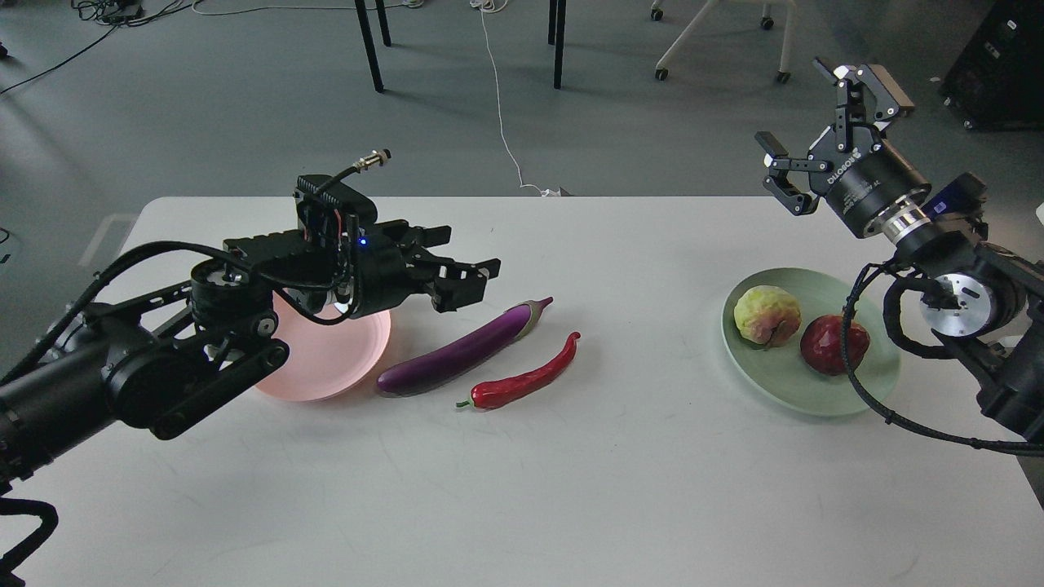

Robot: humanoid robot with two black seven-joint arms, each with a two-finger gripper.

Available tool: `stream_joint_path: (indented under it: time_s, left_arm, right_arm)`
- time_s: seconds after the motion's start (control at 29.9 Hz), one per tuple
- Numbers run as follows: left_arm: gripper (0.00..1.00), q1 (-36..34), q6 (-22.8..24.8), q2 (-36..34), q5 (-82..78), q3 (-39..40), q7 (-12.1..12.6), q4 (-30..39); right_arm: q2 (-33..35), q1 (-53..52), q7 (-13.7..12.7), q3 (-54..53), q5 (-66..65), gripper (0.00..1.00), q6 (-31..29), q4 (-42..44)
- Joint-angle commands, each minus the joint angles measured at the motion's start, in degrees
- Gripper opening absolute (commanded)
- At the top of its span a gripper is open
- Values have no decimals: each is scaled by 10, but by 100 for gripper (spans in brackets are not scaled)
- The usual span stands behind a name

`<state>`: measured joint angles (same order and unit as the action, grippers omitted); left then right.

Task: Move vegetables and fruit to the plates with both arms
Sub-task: 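Raise the right gripper away and bring the left gripper over the eggplant, then grasp the purple eggplant with the left gripper and lift it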

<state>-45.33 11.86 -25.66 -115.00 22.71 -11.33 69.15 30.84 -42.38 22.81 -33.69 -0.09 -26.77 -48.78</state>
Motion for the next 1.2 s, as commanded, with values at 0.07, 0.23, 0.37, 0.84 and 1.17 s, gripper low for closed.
stream_joint_path:
  time_s: [0.07, 0.23, 0.37, 0.84, 1.17]
  left_arm:
    - [77, 4, -36, 17, -52, -65, 3, -18]
    - [67, 6, -50, 27, -60, -89, 3, -60]
    - [64, 7, -69, 29, -78, -117, 3, -62]
    - [35, 21, -70, 45, -81, -121, 2, -95]
    - [8, 24, -69, 16, -30, -55, 10, -11]
  right_arm:
    - [-1, 52, 0, -50, 11, 99, -12, -5]
    - [-2, 55, 0, -50, 11, 99, -12, -13]
    - [-3, 54, 0, -51, 11, 99, -12, -16]
    - [-7, 53, 0, -51, 11, 99, -12, -16]
    - [-7, 45, 0, -49, 8, 99, -12, -15]
